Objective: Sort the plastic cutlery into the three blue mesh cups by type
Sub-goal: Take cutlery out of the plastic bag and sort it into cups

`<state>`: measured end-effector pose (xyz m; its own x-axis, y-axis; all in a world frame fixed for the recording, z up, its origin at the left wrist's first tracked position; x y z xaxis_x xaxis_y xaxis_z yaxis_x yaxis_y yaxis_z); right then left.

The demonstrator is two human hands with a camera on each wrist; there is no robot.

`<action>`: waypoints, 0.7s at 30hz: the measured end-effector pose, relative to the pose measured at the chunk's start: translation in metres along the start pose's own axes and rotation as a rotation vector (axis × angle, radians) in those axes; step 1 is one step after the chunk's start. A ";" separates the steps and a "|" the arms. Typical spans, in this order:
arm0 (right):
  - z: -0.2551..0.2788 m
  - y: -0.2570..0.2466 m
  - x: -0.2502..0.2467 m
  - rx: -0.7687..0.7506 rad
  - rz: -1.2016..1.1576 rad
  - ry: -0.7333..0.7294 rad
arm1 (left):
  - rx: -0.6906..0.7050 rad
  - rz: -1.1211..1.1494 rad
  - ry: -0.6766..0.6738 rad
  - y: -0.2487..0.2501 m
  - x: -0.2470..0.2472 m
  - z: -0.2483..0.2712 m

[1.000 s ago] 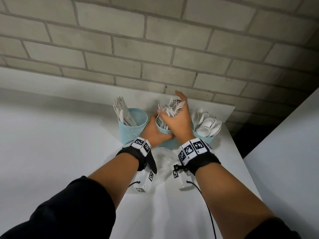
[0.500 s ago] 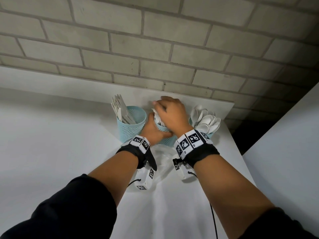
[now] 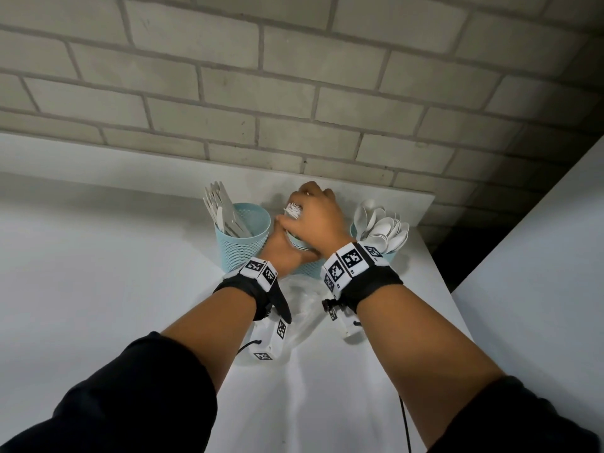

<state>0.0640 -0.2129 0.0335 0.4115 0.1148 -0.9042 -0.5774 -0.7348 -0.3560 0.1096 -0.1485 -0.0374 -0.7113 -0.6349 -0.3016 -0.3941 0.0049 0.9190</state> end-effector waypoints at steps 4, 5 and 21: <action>0.000 0.011 -0.011 0.020 -0.281 0.190 | 0.008 0.053 -0.001 0.000 -0.001 -0.001; 0.000 0.011 -0.014 0.013 -0.304 0.240 | 0.017 0.052 -0.003 0.000 0.000 -0.001; -0.008 0.015 -0.032 0.083 -0.207 -0.187 | -0.031 -0.161 -0.113 0.008 -0.002 -0.005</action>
<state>0.0474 -0.2326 0.0590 0.3938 0.3840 -0.8351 -0.5533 -0.6265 -0.5490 0.1102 -0.1510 -0.0280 -0.7020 -0.5348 -0.4703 -0.4914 -0.1142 0.8634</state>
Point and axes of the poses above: each hand's wrist, its own z-axis away from the middle knuckle, its own x-axis out of the palm, y = z × x, the point moved 3 cm from there along -z, towards the middle knuckle, and after that the axes turned 13 degrees about x, right-handed, at the moved point
